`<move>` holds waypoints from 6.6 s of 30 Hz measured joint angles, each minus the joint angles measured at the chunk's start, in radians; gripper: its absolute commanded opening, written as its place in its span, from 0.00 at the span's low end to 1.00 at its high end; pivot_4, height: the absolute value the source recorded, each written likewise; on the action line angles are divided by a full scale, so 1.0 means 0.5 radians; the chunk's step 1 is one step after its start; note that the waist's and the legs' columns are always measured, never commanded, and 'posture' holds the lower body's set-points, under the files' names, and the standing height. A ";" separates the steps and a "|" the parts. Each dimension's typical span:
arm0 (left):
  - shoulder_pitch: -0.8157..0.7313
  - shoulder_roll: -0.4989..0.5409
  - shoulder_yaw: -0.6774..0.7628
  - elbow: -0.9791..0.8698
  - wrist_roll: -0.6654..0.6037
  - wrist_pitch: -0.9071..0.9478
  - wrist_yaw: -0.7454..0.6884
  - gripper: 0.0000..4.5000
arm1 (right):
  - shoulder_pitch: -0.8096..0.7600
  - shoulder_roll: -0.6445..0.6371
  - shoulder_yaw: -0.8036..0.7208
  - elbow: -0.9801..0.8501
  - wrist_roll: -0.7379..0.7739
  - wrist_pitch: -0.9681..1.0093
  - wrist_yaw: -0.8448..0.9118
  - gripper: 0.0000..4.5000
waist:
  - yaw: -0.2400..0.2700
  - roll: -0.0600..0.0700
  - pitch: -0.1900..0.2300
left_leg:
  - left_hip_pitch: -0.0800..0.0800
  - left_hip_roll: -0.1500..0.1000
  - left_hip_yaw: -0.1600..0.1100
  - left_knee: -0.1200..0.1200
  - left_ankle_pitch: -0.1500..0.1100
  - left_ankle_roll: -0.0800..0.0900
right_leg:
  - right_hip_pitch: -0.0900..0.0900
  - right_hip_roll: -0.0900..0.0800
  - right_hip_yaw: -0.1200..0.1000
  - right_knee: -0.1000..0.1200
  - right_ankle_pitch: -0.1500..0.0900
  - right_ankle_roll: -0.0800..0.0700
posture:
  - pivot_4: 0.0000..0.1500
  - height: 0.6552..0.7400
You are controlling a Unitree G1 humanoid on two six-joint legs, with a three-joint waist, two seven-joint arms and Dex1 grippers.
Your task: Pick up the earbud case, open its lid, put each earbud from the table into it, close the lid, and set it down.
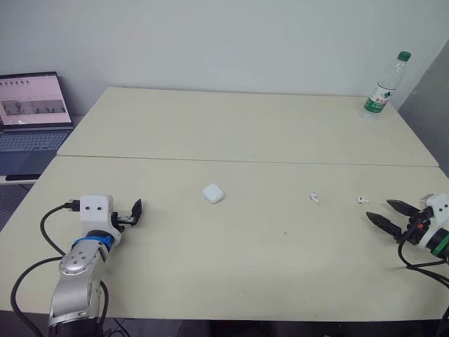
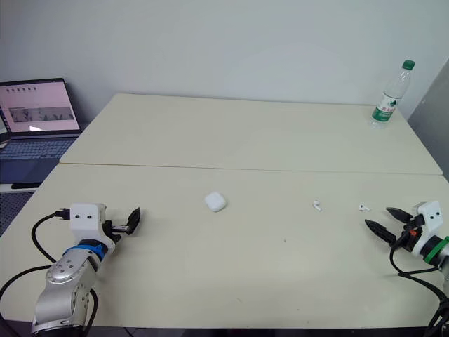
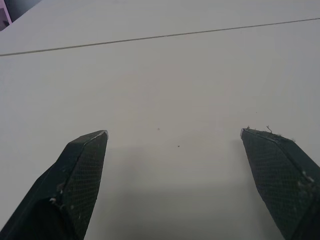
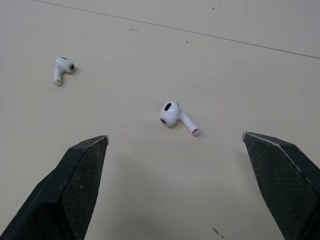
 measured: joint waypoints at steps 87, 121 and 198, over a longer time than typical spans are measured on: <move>-0.955 0.063 -0.886 0.683 0.015 0.072 -1.231 0.99 | -0.059 0.298 0.552 -1.785 0.240 1.014 -0.400 1.00 | 0.000 0.006 0.008 | -0.006 0.000 -0.008 0.004 0.000 0.000 | -0.002 0.009 -0.002 0.002 0.000 0.001 | 1.00 1.00; -1.384 0.206 -0.950 0.982 0.770 -2.448 -0.750 0.62 | -1.112 0.705 0.722 -1.517 0.684 1.955 -0.649 1.00 | 0.001 0.006 0.009 | -0.020 -0.001 -0.009 0.004 -0.001 0.001 | -0.015 0.001 -0.006 0.002 0.002 0.001 | 1.00 1.00; -1.798 0.621 -1.250 0.301 0.003 0.013 -2.149 0.38 | -1.022 0.879 1.346 -1.353 -0.277 1.001 -0.568 0.19 | -0.008 0.006 0.012 | -0.026 0.004 -0.001 0.007 0.000 0.002 | -0.029 0.024 0.001 0.008 0.001 0.000 | 1.00 1.00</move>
